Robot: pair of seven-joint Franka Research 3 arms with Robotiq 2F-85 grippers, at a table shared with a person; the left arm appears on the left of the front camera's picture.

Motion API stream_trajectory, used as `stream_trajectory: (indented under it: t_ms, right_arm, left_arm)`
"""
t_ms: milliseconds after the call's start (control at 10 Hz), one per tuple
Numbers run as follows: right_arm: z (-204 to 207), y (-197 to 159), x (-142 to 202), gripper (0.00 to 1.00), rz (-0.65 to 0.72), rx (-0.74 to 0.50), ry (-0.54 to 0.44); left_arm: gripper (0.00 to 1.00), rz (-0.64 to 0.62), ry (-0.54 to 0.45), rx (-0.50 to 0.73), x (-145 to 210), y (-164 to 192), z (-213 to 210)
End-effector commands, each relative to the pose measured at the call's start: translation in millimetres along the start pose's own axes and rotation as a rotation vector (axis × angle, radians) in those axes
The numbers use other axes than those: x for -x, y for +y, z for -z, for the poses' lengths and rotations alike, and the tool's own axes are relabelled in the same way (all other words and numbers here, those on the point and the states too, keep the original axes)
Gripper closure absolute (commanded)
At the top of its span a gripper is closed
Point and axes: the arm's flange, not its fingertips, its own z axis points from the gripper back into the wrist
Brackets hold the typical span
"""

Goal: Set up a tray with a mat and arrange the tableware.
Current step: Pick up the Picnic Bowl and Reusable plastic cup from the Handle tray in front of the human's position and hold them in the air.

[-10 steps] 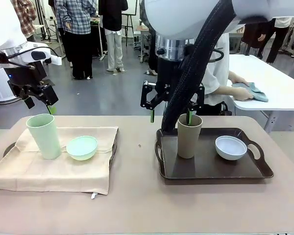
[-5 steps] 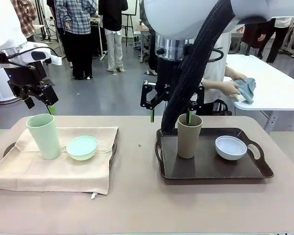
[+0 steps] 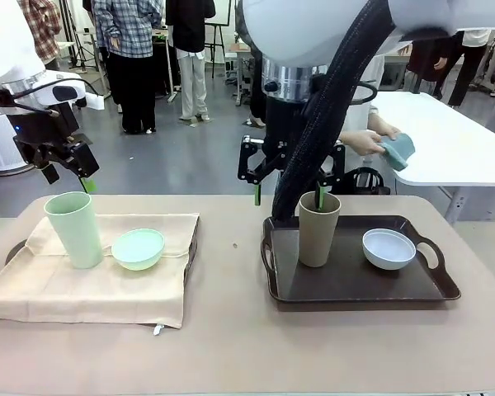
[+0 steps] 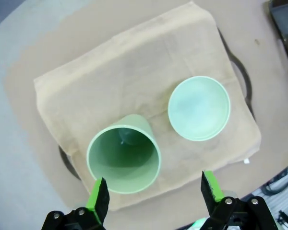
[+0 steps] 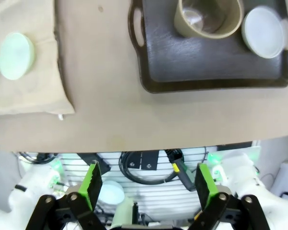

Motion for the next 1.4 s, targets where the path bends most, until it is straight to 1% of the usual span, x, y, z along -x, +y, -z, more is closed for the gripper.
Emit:
stream_trajectory:
  t_ms: [0,100,200,300,400,500,700,800,900,1000,1100,1200,1300]
  right_arm:
    - [0.2,-54.9,-17.4,0.00,0.069,-0.058,0.027]
    - [-4.2,-87.4,-25.8,0.00,0.053,-0.108,0.022]
    - [-9.5,-118.6,-36.0,0.00,0.018,-0.123,0.014]
    - [-16.0,-150.2,-48.7,0.00,-0.018,-0.141,0.022]
    - [-20.9,-181.7,-54.2,0.00,-0.059,-0.188,0.029]
    - [-26.0,-214.7,-52.7,0.00,-0.048,-0.238,0.018]
    - [-42.6,-280.0,-32.1,0.00,-0.003,-0.335,-0.028]
    - [-47.4,-304.0,-28.5,0.00,0.046,-0.340,-0.036]
    - [-50.0,-306.8,-29.6,0.00,0.173,-0.293,-0.030]
    - [-51.1,-290.6,-39.5,0.00,0.018,-0.296,-0.039]
    - [-51.1,-290.6,-39.5,0.00,0.018,-0.296,-0.039]
    - [-57.9,-316.1,-29.0,0.00,0.082,-0.302,-0.047]
    - [-49.7,-315.6,-34.3,0.00,-0.058,-0.402,0.076]
  left_arm:
    - [0.00,-0.072,0.042,0.108,7.4,-3.2,-3.4]
    - [0.00,-0.074,0.095,0.168,15.6,-3.5,-6.9]
    - [0.00,-0.076,0.135,0.216,26.2,-7.2,-10.0]
    - [0.00,-0.104,0.144,0.236,34.7,-6.5,-18.1]
    - [0.00,-0.151,0.125,0.265,39.5,0.7,-24.7]
    - [0.00,-0.177,0.106,0.305,43.9,13.8,-33.1]
    - [0.00,-0.212,0.118,0.421,50.1,40.9,-42.4]
    - [0.00,-0.180,0.138,0.427,51.3,43.7,-40.2]
    - [0.00,-0.123,0.149,0.414,51.9,37.4,-35.8]
    - [0.00,-0.205,0.119,0.381,56.6,41.7,-40.6]
    - [0.00,-0.205,0.119,0.381,56.6,41.7,-40.6]
    - [0.00,-0.181,0.134,0.396,58.0,43.6,-38.1]
    - [0.00,-0.189,0.070,0.475,64.5,53.6,-46.1]
